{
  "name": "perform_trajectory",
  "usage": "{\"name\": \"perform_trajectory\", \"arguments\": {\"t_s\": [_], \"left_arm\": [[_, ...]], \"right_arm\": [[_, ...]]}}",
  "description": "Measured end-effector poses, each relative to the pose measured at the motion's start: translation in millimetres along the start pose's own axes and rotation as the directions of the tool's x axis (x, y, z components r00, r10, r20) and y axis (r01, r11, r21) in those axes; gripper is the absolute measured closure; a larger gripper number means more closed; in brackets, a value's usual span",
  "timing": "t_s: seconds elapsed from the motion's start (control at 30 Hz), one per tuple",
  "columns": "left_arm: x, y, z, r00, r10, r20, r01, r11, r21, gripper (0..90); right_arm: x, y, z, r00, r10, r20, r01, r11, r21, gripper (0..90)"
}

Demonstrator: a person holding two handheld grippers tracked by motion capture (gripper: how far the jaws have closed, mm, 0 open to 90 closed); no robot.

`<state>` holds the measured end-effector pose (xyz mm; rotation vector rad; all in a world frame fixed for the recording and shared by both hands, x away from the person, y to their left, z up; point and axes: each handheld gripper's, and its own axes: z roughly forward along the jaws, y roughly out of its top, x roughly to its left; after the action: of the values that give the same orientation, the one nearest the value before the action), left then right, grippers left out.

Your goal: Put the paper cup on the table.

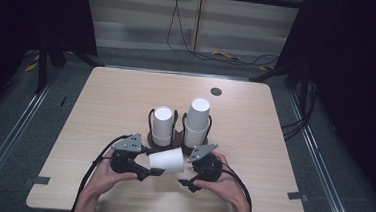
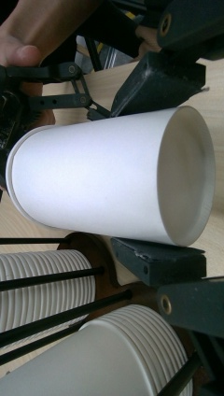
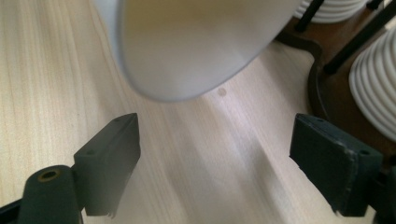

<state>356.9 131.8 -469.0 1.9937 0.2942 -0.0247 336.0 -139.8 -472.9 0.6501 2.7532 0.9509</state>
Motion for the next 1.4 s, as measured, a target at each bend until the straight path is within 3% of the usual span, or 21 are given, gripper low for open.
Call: {"name": "perform_trajectory", "arguments": {"t_s": [0.07, 0.17, 0.27, 0.37, 0.47, 0.63, 0.77, 0.93, 1.13, 1.3, 1.4], "left_arm": [[0.1, -1.0, 1.1, 1.0000, -0.005, -0.001, 0.005, 1.0000, 0.000, 33.0], [-0.8, -1.1, 1.5, 1.0000, 0.004, -0.007, -0.004, 0.9999, -0.009, 33.0], [-1.7, -1.7, 0.1, 0.9983, 0.013, -0.057, -0.015, 0.9995, -0.027, 32.9], [-2.3, -5.9, -1.2, 0.9975, 0.000, -0.071, -0.005, 0.9971, -0.076, 32.9], [-1.6, -10.6, -1.4, 0.9962, -0.013, -0.086, 0.005, 0.9964, -0.085, 32.9], [-2.1, -13.8, -1.5, 0.9948, -0.022, -0.099, 0.011, 0.9942, -0.107, 32.8], [-3.5, -15.5, -1.7, 0.9950, -0.016, -0.099, 0.003, 0.9922, -0.125, 32.7], [-7.2, -18.6, -2.1, 0.9959, -0.012, -0.090, -0.003, 0.9874, -0.158, 32.6], [-8.0, -23.1, 0.8, 0.9964, -0.017, -0.083, 0.003, 0.9843, -0.176, 32.6], [-9.2, -25.6, 3.3, 0.9972, -0.012, -0.074, -0.002, 0.9836, -0.180, 32.6], [-10.4, -27.6, 4.9, 0.9977, -0.008, -0.068, -0.004, 0.9846, -0.175, 32.6]], "right_arm": [[-0.6, -2.7, -0.7, 0.9999, 0.010, 0.000, -0.010, 0.9999, -0.012, 15.9], [-1.8, -7.8, -3.5, 0.9988, 0.049, -0.007, -0.050, 0.9961, -0.073, 15.9], [-1.8, -11.5, -5.5, 0.9977, 0.068, -0.004, -0.068, 0.9912, -0.114, 15.6], [-1.7, -13.2, -9.0, 0.9967, 0.082, -0.001, -0.081, 0.9841, -0.158, 14.9], [-1.1, -14.1, -11.1, 0.9962, 0.087, -0.004, -0.086, 0.9765, -0.198, 13.9], [1.1, -19.8, -13.4, 0.9944, 0.106, 0.005, -0.100, 0.9545, -0.281, 13.5], [3.2, -21.9, -14.3, 0.9928, 0.120, 0.012, -0.111, 0.9475, -0.300, 13.5], [8.3, -22.0, -16.2, 0.9922, 0.124, 0.018, -0.109, 0.9291, -0.353, 13.5], [11.9, -29.0, -13.8, 0.9916, 0.129, -0.009, -0.121, 0.8989, -0.421, 13.4], [12.4, -33.1, -14.6, 0.9915, 0.127, -0.027, -0.123, 0.8525, -0.508, 13.8], [12.4, -34.6, -13.5, 0.9903, 0.135, -0.033, -0.133, 0.8477, -0.514, 13.6]]}}
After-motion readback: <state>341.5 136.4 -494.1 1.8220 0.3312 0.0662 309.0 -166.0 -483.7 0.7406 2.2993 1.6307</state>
